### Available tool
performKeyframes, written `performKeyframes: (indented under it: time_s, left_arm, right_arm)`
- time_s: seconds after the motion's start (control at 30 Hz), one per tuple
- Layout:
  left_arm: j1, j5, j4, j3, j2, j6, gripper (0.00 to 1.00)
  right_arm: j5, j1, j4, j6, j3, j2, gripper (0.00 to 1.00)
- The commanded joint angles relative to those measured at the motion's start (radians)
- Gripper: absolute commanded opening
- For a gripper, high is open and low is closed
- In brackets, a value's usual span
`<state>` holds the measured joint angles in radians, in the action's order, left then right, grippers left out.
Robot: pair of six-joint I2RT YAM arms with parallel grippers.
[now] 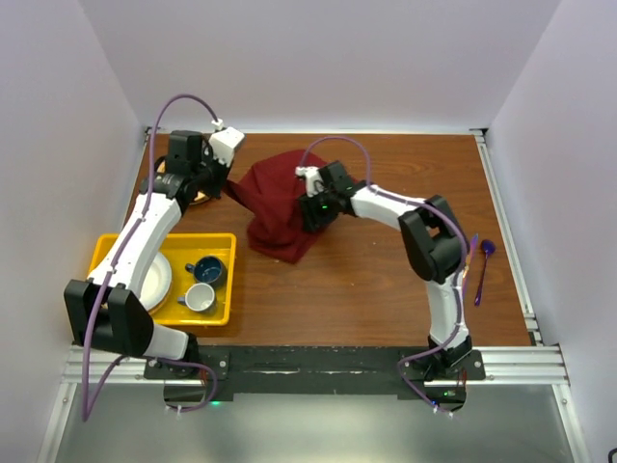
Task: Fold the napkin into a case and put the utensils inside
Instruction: Flatten out the crumpled napkin at the center of the board.
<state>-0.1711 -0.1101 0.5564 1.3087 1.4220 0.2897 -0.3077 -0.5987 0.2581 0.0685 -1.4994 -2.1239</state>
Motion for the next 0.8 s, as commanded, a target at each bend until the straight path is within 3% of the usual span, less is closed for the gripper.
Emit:
performKeyframes:
  time_s: [0.0,0.17,0.5,0.77]
  left_arm:
    - [0.004,-0.144,0.042,-0.054,-0.089,0.074,0.00]
    - [0.002,-0.158,0.034,-0.134,-0.109,0.091,0.00]
    - [0.002,-0.198,0.022,-0.166,-0.098,0.068,0.00]
    - [0.002,-0.191,0.008,-0.183,-0.113,0.060,0.00]
  right_arm:
    - [0.024,0.146,0.182,-0.217,0.068,0.125,0.48]
    - [-0.074,0.217,0.337,-0.358,-0.022,0.198,0.48]
    - [-0.027,0.162,0.218,-0.076,0.065,0.263,0.47]
    - [0.102,0.070,0.187,-0.045,0.064,0.168,0.45]
